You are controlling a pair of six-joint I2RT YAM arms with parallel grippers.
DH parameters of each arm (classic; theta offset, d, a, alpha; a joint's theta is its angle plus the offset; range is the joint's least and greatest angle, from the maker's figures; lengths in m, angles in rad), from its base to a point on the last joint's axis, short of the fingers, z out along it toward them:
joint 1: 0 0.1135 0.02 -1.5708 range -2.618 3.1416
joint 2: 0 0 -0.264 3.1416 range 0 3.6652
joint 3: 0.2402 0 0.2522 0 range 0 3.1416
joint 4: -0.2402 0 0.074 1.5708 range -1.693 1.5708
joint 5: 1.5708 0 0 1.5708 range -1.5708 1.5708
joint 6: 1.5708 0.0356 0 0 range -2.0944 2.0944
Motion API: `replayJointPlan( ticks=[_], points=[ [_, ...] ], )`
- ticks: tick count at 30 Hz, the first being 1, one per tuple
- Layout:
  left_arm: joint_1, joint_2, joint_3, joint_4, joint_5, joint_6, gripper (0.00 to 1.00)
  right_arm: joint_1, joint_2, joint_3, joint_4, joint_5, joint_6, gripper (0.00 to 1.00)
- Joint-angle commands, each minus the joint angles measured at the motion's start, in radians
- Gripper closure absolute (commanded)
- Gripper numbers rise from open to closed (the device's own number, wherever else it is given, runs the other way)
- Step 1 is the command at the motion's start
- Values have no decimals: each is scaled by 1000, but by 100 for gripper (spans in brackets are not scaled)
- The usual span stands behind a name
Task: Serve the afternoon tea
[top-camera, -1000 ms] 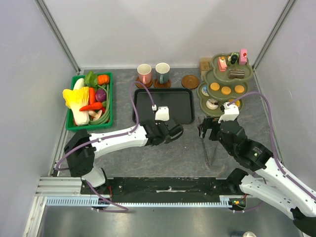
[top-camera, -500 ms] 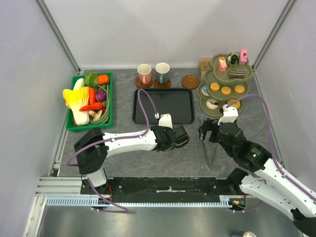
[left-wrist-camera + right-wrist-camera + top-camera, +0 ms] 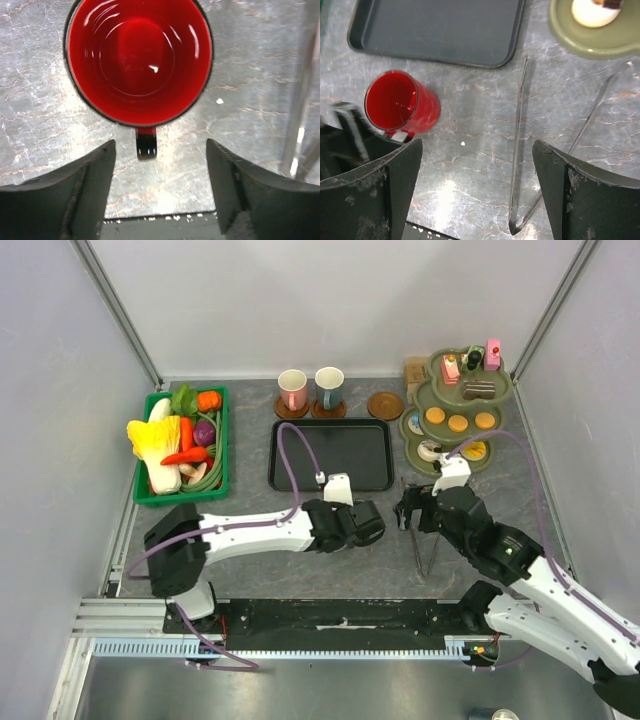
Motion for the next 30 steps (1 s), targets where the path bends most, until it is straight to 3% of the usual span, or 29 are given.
replayJointPlan(
  ticks=[1,4,5,10,17,21,30],
  points=[
    [-33,-196,-20,-30,-91,9,18,28,105,33,36,-115,-28,2],
    [-35,-335,-83,-82,-134,-17,14,86,173,28,115,-115,-8,2],
    [-33,-378,-100,-117,-153,-33,7,103,191,28,133,-114,1,2],
    [-10,-573,-205,-265,-233,-132,4,216,282,34,190,-89,81,2],
    [65,-690,-335,-337,-191,-231,2,503,459,74,211,233,315,2],
    [65,-728,-361,-326,-181,-225,2,534,614,131,213,273,397,3],
    [67,-797,-422,-328,-177,-252,1,535,814,198,156,394,530,33]
  ],
)
